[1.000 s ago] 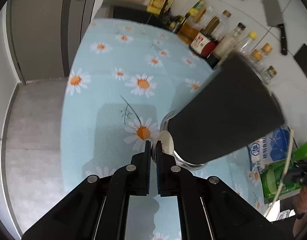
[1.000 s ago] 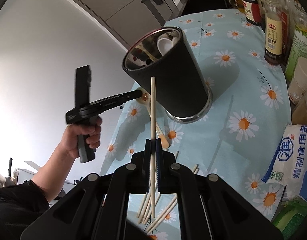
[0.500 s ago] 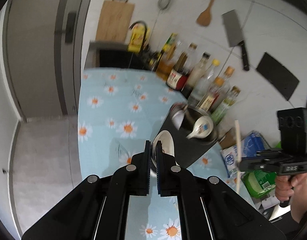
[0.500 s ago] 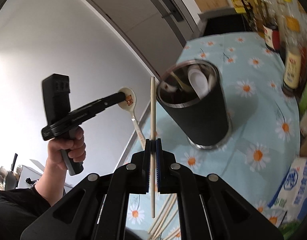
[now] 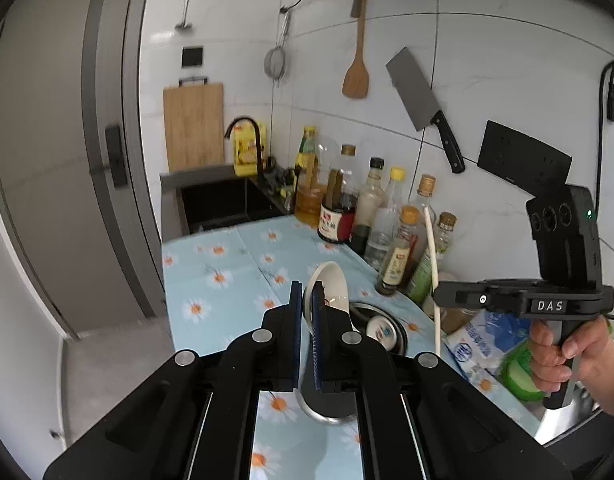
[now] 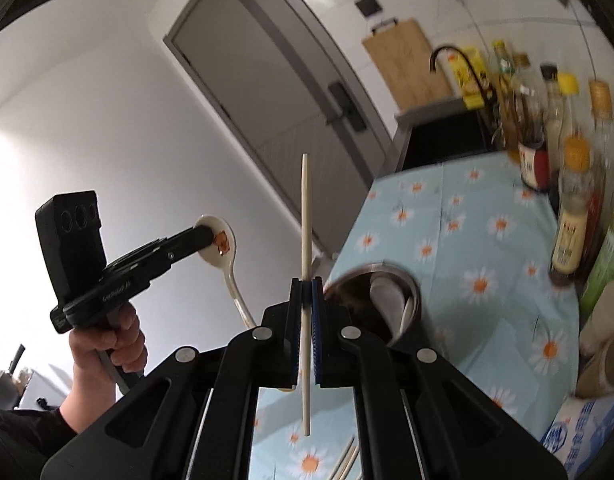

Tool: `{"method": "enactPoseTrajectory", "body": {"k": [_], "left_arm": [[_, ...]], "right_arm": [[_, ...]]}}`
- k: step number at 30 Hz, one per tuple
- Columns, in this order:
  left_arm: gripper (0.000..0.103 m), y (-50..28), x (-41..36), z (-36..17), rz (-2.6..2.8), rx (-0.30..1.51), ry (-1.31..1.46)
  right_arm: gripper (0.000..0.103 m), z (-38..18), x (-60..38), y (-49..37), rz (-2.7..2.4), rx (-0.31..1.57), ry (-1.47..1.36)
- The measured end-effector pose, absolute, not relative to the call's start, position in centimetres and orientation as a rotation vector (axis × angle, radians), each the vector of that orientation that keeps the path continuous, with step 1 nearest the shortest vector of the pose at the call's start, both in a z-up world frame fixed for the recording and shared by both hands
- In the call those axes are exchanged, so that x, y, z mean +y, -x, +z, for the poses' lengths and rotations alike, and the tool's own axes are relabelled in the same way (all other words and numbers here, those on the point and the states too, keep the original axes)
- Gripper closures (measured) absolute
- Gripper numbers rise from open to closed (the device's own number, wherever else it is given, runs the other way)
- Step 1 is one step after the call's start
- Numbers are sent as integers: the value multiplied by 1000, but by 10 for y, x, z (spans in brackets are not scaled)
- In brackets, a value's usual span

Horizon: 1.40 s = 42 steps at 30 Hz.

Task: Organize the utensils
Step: 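Lift the spoon and chopstick over the black holder and open both grippers, then move both grippers down to the loose wooden chopsticks on the cloth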

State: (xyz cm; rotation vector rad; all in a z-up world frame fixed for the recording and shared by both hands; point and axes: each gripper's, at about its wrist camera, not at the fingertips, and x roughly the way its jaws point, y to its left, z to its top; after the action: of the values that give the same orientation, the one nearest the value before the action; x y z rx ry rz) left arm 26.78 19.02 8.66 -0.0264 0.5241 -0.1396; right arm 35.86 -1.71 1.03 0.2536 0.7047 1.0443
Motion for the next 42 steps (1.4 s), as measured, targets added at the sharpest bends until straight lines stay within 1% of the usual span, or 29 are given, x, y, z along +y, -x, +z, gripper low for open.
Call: {"method": "enactPoseTrajectory", "body": {"k": [5,12,17,26,29,32,33,34,35,42], "left_arm": [[100,-280,180,101,-114,478,-67],[99,-298,162,103,-108,430,-173],[99,-311,152,88,-97,440,-240],[99,-325,143,52,-121,528,-275],[95,-326,140,47,-131,555,-270],[91,-327,141,45,-142,575,-239],[90,-327,142,44,-145,580,-230],[85,-327,143,44,-150,589,-217],[82,-327,144,44,-152,589,-205],[82,-323,150,46,-148,594,-164]], "right_arm": [[97,27,-18,-370,979,596,-263],[97,30,-13,-391,920,534,-288],[97,15,-5,-397,905,549,-256],[97,-12,4,-397,905,596,-233],[97,-14,6,-394,910,610,-232],[91,-14,5,-392,910,615,-240],[88,-14,4,-392,913,621,-245],[86,-14,4,-391,916,624,-249],[86,-14,3,-390,913,623,-249],[85,-10,-3,-383,904,622,-248]]}}
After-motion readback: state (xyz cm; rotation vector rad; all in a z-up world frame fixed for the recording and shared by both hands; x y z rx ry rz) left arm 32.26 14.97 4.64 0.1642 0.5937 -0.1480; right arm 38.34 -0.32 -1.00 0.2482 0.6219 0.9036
